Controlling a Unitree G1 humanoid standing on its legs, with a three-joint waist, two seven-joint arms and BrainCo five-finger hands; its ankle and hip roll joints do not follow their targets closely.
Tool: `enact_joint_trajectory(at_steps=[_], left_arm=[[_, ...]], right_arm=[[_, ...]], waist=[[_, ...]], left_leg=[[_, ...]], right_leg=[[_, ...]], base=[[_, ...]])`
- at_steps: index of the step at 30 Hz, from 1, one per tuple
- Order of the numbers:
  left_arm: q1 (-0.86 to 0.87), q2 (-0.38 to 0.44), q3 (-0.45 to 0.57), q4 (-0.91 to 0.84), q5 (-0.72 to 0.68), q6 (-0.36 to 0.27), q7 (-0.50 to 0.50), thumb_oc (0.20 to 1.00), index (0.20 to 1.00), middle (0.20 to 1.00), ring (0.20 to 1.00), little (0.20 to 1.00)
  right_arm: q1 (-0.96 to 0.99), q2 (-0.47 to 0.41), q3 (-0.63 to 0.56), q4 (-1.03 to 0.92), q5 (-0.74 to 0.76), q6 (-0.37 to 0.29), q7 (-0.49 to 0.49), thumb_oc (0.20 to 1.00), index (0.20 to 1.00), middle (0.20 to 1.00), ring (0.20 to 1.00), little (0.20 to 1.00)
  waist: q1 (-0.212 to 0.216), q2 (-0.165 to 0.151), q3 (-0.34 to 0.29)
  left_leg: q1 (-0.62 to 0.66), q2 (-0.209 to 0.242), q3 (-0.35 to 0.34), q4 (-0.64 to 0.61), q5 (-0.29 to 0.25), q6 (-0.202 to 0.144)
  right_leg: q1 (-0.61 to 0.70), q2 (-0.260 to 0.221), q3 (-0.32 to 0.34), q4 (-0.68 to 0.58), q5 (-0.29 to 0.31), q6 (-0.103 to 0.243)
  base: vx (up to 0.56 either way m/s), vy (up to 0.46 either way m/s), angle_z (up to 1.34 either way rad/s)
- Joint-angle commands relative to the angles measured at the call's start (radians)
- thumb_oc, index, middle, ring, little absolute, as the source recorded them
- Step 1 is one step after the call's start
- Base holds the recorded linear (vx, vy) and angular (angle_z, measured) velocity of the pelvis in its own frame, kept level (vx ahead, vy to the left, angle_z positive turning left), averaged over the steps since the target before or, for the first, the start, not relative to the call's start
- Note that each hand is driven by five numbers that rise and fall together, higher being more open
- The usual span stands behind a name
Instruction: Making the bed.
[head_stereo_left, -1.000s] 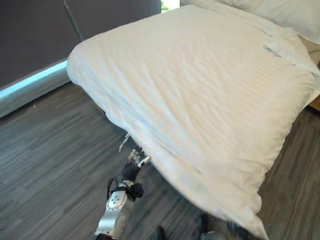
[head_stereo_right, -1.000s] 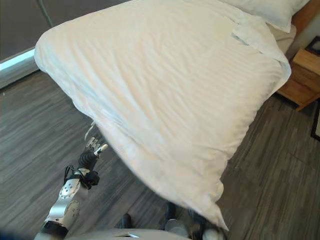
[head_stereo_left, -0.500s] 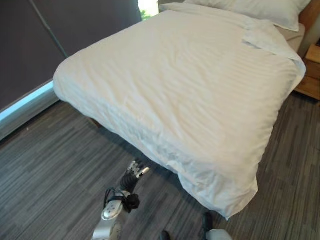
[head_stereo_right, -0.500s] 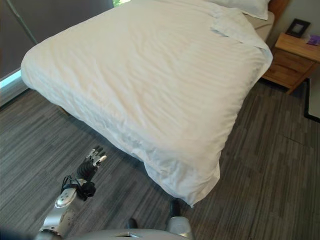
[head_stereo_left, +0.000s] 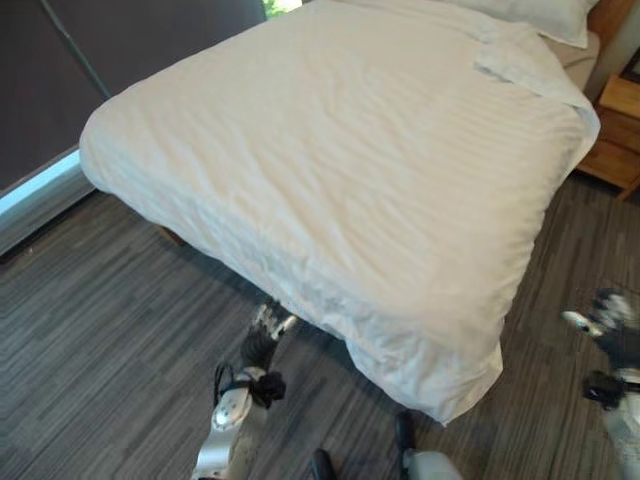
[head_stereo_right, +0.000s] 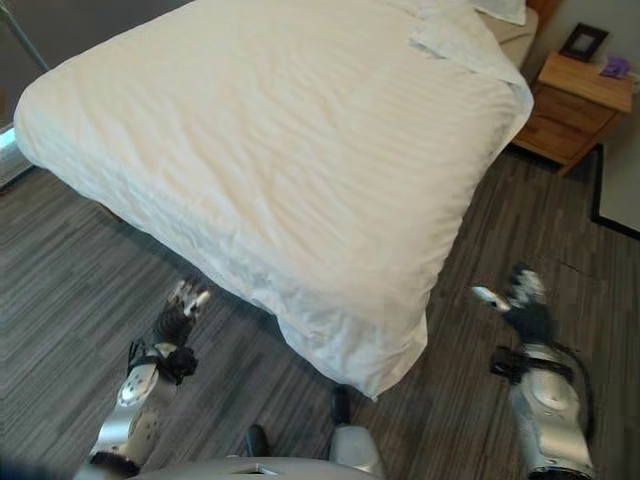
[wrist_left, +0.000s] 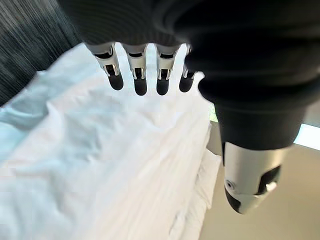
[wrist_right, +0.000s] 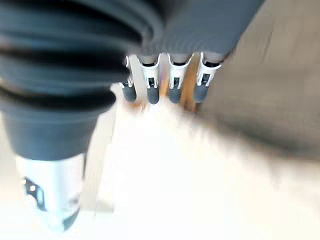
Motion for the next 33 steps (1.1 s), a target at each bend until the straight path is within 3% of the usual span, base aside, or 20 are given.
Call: enact_joint_trajectory(at_steps=[1,7,13,22,28,33], left_arm=[[-0.06,0.056,-0.012,-0.019,-0.007,-0.037,-0.061,1.0,1.0,1.0,1.0,1.0],[-0.057,0.061,-0.033,0.004,0.0,-0.04,-0.077,1.0,1.0,1.0,1.0,1.0],[-0.06,0.052,-0.051,0.007,-0.014,-0.047,-0.072,1.0,1.0,1.0,1.0,1.0],[-0.091,0.049,-0.077,0.021,-0.038,-0.057,-0.057,1.0,1.0,1.0,1.0,1.0],[-0.108,0.046,-0.103,0.019,-0.052,-0.065,-0.055,1.0,1.0,1.0,1.0,1.0],[-0.112,0.049,-0.114,0.013,-0.067,-0.07,-0.051,1.0,1.0,1.0,1.0,1.0]], right_arm=[[-0.108,-0.004,0.079,0.006,0.147,-0.023,0.132,0.2,0.2,0.2,0.2,0.2],[-0.233,-0.033,0.281,0.02,0.079,0.019,0.179,0.2,0.2,0.2,0.2,0.2],[-0.353,0.035,0.434,0.095,0.114,0.047,0.2,0.2,0.2,0.2,0.2,0.2],[-0.474,0.126,0.483,0.291,0.146,0.052,0.146,0.2,0.2,0.2,0.2,0.2],[-0.591,0.178,0.506,0.471,0.07,0.058,0.095,0.2,0.2,0.2,0.2,0.2],[-0.669,0.169,0.461,0.653,0.035,0.059,0.036,0.2,0.2,0.2,0.2,0.2]], waist=[[0.046,-0.026,0.038],[0.09,-0.027,0.047],[0.129,-0.025,0.064],[0.147,-0.011,0.113],[0.17,0.039,0.145],[0.183,0.073,0.16]], left_leg=[[-0.005,-0.012,-0.02,0.012,0.013,0.003],[-0.01,-0.01,-0.038,0.012,0.021,-0.001],[-0.026,-0.003,-0.046,0.012,0.033,-0.005],[-0.068,-0.005,-0.059,0.012,0.052,-0.006],[-0.134,-0.013,-0.062,0.012,0.074,-0.009],[-0.168,-0.022,-0.064,0.012,0.083,-0.01]], right_leg=[[0.095,-0.02,0.001,0.023,-0.067,0.019],[0.106,-0.02,-0.023,0.016,-0.064,0.015],[0.093,-0.014,-0.033,0.016,-0.061,0.013],[0.055,-0.015,-0.035,0.016,-0.046,0.01],[-0.018,-0.022,-0.032,0.016,-0.025,0.01],[-0.057,-0.028,-0.023,0.016,-0.014,0.009]], base=[[-0.04,-0.064,0.35],[-0.03,-0.04,0.2],[-0.03,-0.023,0.05],[-0.06,-0.017,0.03],[-0.05,-0.002,0.02],[-0.04,0.02,-0.01]])
